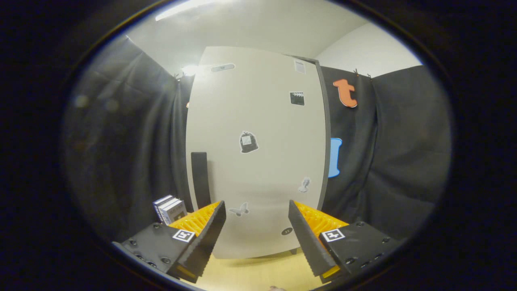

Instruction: Open the shoe cabinet door, grab the shoes and put them into the shoe cabinet, then close the shoe cabinet door.

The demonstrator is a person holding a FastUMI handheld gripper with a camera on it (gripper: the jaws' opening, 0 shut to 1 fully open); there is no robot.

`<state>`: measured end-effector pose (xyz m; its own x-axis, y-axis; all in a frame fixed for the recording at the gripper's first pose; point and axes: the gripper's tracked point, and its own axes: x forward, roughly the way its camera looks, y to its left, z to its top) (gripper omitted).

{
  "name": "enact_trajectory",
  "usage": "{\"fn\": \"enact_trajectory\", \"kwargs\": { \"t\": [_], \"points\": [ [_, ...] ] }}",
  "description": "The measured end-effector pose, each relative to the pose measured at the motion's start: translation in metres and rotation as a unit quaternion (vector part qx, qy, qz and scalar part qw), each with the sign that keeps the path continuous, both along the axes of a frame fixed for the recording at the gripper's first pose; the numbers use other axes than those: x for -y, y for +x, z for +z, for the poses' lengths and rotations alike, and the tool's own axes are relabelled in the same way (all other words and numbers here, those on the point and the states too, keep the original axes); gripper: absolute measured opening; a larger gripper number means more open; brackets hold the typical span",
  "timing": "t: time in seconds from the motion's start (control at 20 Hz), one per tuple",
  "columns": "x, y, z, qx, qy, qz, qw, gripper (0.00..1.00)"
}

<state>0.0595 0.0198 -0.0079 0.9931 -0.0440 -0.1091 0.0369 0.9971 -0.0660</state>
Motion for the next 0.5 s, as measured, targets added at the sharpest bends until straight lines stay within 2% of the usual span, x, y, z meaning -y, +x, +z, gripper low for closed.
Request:
{"fn": "enact_trajectory", "kwargs": {
  "t": [0.5],
  "points": [
    [-0.0017,0.0005,0.0042,0.012,0.005,-0.009,1.0,0.98]
  ]
}}
